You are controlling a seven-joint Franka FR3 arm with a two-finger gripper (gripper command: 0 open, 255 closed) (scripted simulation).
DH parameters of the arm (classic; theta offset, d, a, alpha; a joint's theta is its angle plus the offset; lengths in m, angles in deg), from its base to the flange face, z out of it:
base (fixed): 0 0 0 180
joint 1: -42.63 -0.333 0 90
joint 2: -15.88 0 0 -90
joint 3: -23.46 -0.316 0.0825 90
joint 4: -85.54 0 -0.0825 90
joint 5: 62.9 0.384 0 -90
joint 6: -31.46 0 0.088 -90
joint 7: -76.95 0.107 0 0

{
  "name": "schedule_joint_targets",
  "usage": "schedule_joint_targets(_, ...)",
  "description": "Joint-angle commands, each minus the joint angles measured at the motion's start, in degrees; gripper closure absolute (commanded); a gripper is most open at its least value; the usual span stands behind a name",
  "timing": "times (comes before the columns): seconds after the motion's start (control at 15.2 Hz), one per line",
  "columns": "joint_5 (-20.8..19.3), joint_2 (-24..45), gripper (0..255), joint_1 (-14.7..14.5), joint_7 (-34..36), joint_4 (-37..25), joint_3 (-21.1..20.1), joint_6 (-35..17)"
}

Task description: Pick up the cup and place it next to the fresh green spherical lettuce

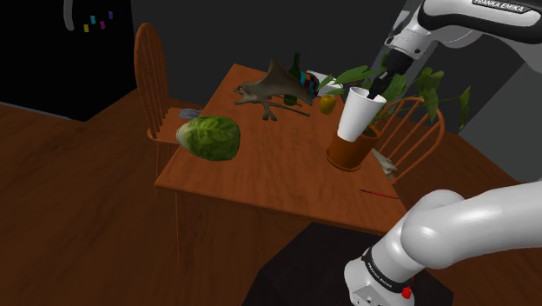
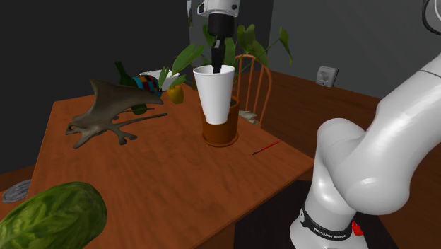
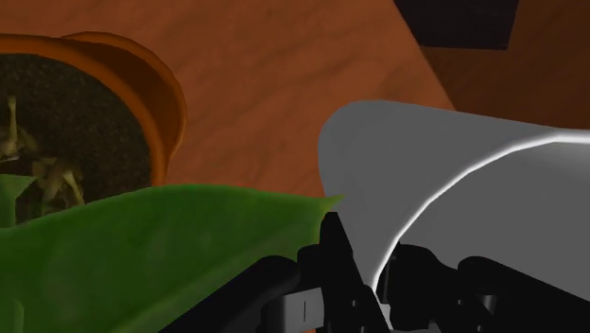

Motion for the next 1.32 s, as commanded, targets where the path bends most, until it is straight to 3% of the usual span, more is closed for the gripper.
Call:
schedule_joint_targets(0.0,1.32,1.83,255,-1.12,1.9,-1.2,-1.33,-0.7)
schedule_joint_targets(0.59,6.73,12.46,255,-6.06,9.78,-8.49,-6.58,-4.42)
schedule_joint_targets(1.12,10.59,24.41,255,-9.67,15.64,-19.78,-9.98,-5.54)
schedule_joint_targets(1.25,10.56,24.15,255,-9.66,15.45,-17.96,-10.03,-7.11)
